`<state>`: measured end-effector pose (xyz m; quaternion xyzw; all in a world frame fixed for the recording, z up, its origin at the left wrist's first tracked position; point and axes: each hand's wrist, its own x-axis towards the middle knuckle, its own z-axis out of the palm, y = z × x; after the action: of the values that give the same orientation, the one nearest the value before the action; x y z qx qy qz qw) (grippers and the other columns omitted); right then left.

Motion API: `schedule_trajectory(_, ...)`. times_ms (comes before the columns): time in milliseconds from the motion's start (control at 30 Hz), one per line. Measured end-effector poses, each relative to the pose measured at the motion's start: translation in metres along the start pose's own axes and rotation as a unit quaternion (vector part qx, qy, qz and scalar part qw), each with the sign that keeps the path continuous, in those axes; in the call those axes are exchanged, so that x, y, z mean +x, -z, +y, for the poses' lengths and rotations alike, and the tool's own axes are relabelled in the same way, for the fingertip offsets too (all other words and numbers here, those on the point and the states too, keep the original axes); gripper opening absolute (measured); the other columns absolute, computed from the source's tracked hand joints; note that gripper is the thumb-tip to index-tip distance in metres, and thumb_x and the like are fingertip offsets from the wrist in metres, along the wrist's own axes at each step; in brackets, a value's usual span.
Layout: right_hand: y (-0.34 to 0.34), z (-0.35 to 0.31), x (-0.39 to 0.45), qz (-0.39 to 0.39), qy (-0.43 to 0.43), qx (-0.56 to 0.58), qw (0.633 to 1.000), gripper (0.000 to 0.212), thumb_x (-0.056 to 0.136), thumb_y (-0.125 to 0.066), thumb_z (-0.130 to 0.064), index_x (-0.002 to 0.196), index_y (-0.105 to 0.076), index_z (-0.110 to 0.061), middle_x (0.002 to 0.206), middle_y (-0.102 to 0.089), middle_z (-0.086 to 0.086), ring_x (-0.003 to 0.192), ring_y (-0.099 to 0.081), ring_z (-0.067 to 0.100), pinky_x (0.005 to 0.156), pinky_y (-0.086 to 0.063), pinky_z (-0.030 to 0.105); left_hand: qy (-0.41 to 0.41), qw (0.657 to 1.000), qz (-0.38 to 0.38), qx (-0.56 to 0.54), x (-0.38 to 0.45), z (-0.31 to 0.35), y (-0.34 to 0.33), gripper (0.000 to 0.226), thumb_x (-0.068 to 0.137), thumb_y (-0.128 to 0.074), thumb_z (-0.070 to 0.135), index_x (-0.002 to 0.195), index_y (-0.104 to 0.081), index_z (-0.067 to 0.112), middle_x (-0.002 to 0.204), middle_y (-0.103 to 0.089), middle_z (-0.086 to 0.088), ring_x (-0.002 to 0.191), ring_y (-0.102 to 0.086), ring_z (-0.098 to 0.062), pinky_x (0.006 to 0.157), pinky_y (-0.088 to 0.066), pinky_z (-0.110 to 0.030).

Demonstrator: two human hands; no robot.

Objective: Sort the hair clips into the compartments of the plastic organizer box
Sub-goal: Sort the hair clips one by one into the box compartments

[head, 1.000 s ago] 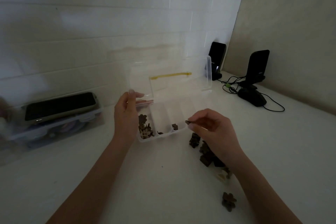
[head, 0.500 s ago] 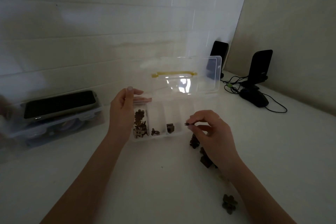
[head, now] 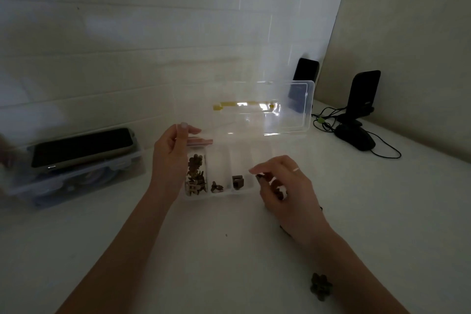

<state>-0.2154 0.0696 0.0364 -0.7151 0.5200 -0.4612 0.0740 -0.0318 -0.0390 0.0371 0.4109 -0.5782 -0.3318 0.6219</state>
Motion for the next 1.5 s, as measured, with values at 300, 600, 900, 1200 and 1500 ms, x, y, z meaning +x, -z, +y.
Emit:
schedule_trajectory(300, -0.036, -0.051, 0.025, -0.252, -0.031, -0.312, 0.915, 0.042, 0.089, -0.043, 0.002, 0.128, -0.048, -0.011, 0.122, -0.039, 0.014, 0.098, -0.049, 0.027, 0.069, -0.037, 0.03, -0.011, 1.0, 0.022, 0.006, 0.0, 0.005, -0.002, 0.034, 0.102, -0.036, 0.023, 0.08, -0.061, 0.021, 0.083, -0.064, 0.009, 0.067, -0.062, 0.01, 0.064, -0.04, -0.004)
schedule_trajectory(600, -0.031, -0.047, 0.026, -0.262, -0.074, -0.292, 0.917, 0.054, 0.087, -0.037, 0.004, 0.128, -0.05, -0.029, 0.11, -0.043, 0.007, 0.098, -0.05, 0.024, 0.067, -0.036, 0.029, -0.005, 1.0, 0.023, 0.003, 0.003, -0.002, -0.001, 0.034, 0.101, -0.038, 0.027, 0.077, -0.062, 0.025, 0.084, -0.065, 0.01, 0.075, -0.06, 0.005, 0.07, -0.042, -0.007)
schedule_trajectory(900, -0.03, -0.042, 0.026, -0.246, -0.099, -0.28, 0.922, 0.056, 0.088, -0.036, 0.003, 0.132, -0.05, -0.029, 0.119, -0.044, 0.009, 0.11, -0.05, 0.027, 0.078, -0.043, 0.033, -0.018, 1.0, 0.017, 0.004, 0.001, -0.001, -0.002, 0.033, 0.102, -0.037, 0.025, 0.079, -0.061, 0.024, 0.084, -0.064, 0.012, 0.073, -0.058, 0.011, 0.069, -0.039, -0.004)
schedule_trajectory(1200, -0.027, -0.043, 0.029, -0.252, -0.082, -0.289, 0.92, 0.055, 0.086, -0.034, 0.002, 0.125, -0.048, -0.035, 0.097, -0.036, 0.005, 0.096, -0.053, 0.028, 0.066, -0.036, 0.031, -0.019, 0.999, 0.021, 0.014, 0.003, -0.006, -0.002, 0.034, 0.101, -0.038, 0.03, 0.077, -0.061, 0.03, 0.084, -0.065, 0.013, 0.076, -0.059, 0.005, 0.071, -0.041, -0.007)
schedule_trajectory(1500, -0.03, -0.043, 0.03, -0.261, -0.107, -0.293, 0.914, 0.07, 0.088, -0.038, 0.002, 0.144, -0.027, -0.038, 0.124, -0.044, 0.011, 0.111, -0.051, 0.027, 0.078, -0.044, 0.035, -0.013, 1.0, 0.021, -0.008, 0.003, -0.002, -0.003, 0.034, 0.102, -0.037, 0.025, 0.079, -0.061, 0.021, 0.084, -0.065, 0.01, 0.076, -0.065, 0.004, 0.072, -0.042, -0.011)
